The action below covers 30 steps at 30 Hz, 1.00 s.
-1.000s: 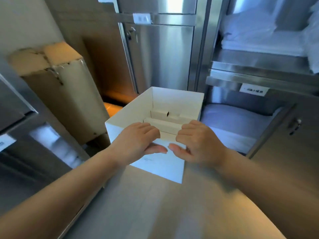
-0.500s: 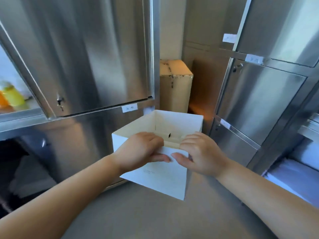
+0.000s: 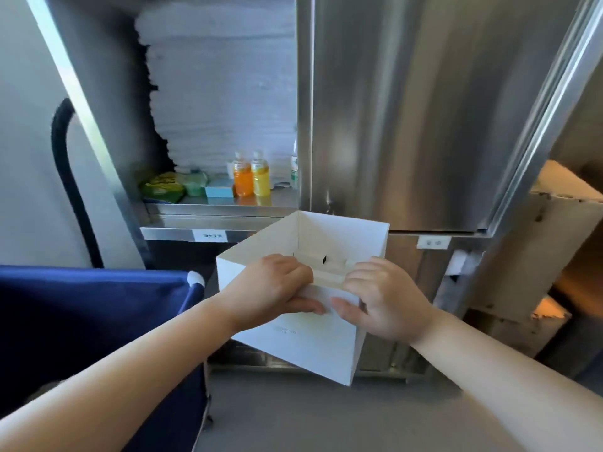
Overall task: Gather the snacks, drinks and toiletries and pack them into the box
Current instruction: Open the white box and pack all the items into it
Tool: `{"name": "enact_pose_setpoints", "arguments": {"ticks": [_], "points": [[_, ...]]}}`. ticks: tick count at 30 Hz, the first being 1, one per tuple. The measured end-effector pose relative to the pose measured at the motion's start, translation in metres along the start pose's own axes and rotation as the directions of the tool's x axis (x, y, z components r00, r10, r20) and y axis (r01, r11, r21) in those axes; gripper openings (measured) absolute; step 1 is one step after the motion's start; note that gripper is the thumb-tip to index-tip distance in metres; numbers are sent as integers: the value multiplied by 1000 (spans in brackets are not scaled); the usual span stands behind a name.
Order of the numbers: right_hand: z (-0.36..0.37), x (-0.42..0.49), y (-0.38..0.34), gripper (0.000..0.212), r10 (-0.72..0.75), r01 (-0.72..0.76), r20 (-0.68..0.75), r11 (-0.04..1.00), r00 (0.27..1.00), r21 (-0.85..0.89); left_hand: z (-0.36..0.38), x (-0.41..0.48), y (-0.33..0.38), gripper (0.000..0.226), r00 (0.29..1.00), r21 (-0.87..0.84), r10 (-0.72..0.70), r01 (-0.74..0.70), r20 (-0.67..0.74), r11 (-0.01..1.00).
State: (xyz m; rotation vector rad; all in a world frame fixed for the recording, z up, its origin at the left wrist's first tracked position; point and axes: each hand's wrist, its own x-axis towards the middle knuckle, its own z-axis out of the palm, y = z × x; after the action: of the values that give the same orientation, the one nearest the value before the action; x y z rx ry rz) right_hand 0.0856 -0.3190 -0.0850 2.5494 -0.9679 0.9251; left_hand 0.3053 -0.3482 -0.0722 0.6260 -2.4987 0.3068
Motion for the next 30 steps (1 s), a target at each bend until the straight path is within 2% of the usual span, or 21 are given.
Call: {"name": "enact_pose_setpoints", "arguments": {"ticks": [6,12,19,30], "points": [[81,103,-22,51,-91,92,-14,990,996,111,-43,-65,-92,36,994,130,-105,102,15,986],[117,158,-23,41,-160,163,-68,986,985,44,-57,-83,-151,36,997,186,-76,81,-32,979],[135,170,11,46,-145,145,-5,989,989,-13,-23,-66,-184,38,996,168,-70,78,-54,983],[161,176,58,46,-102,102,62,995,993,9,14,-40,-214,36,990,186,-139,131,30,974]]}}
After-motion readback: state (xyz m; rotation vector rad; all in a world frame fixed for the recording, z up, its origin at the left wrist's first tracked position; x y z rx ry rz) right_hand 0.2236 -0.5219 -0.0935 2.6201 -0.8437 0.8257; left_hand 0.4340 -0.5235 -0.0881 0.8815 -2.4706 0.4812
